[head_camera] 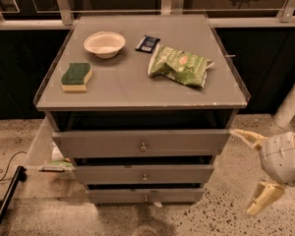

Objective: Open bottom drawer

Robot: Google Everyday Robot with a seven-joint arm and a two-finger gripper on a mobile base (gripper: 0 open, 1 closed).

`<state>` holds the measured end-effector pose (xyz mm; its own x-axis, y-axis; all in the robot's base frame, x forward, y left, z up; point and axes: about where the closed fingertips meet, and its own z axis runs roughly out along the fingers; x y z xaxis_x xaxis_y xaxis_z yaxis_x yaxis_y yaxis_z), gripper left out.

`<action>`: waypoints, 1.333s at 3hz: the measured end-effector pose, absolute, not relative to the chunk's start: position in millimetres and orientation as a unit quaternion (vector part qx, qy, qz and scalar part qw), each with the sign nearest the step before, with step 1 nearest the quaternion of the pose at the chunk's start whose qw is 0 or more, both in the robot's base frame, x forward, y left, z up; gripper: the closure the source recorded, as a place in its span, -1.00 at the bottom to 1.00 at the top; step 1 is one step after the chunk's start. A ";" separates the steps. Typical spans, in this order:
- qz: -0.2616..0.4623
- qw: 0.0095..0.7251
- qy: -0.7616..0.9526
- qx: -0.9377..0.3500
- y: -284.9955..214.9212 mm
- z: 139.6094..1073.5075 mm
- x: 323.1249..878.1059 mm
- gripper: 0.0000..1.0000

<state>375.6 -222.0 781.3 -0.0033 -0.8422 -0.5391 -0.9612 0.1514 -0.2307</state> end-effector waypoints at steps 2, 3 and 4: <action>0.143 0.315 0.704 -0.621 -229.0 694.5 390.5 -1.00; 0.147 0.341 0.687 -0.624 -233.4 631.9 404.2 -1.00; 0.139 0.354 0.673 -0.634 -233.6 573.9 419.0 -1.00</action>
Offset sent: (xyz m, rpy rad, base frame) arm 0.0315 -0.0217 -0.1691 0.1921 0.0041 -0.0018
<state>419.0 -233.6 573.9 0.0549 -0.7558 -0.6525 -0.9521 0.1572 -0.2622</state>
